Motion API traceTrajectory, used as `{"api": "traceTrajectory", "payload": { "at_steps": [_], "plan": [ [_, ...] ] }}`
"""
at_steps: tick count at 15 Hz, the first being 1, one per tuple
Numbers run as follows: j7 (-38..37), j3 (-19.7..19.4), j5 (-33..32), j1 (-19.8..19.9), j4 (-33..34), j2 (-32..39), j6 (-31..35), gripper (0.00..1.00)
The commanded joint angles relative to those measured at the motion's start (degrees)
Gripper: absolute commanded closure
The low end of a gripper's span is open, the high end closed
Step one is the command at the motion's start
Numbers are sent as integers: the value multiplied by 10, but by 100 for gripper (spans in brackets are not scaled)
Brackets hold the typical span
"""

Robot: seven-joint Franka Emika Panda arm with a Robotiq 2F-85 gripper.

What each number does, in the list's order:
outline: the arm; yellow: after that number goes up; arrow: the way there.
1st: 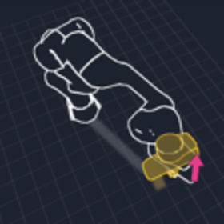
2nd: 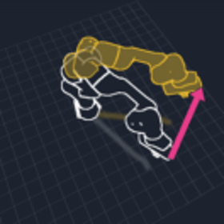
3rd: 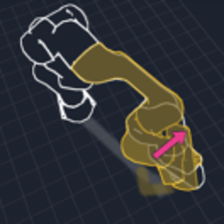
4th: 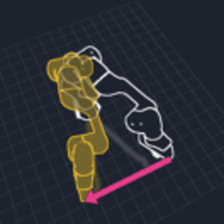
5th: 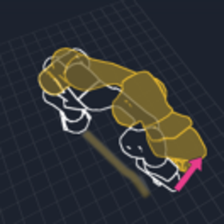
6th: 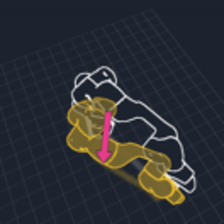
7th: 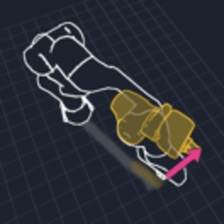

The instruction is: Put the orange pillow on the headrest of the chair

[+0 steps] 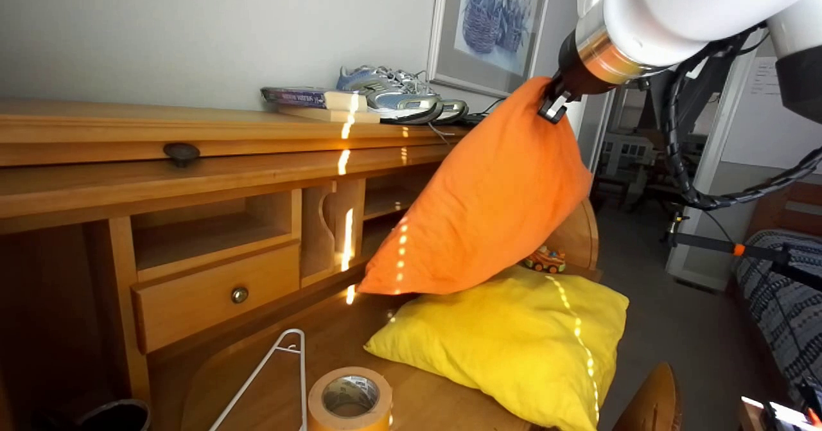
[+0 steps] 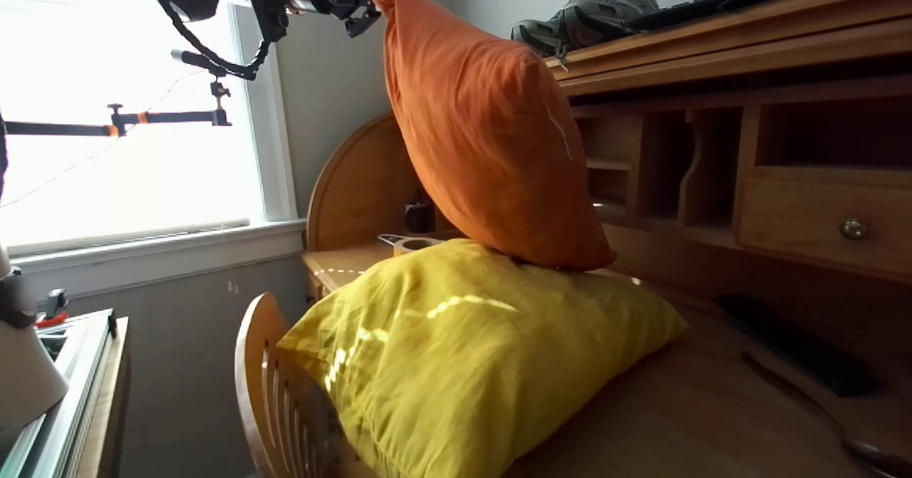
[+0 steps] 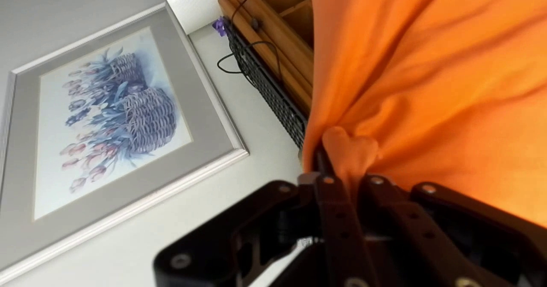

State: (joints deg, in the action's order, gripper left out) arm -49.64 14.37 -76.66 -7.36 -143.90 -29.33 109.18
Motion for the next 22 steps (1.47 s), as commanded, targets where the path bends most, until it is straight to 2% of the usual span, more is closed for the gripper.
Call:
{"api": "traceTrajectory", "payload": {
  "at_steps": [1, 8, 14, 17, 22],
  "plan": [
    [-15, 7, -33, -37, -9, -32, -25, 98],
    [-18, 18, -15, -99, -18, -85, -24, 98],
    [0, 23, 95, -138, -19, -133, -56, 98],
    [16, 24, 155, -155, -19, -154, -48, 98],
    [20, 33, 176, -165, -16, -173, -16, 98]
  ]
}}
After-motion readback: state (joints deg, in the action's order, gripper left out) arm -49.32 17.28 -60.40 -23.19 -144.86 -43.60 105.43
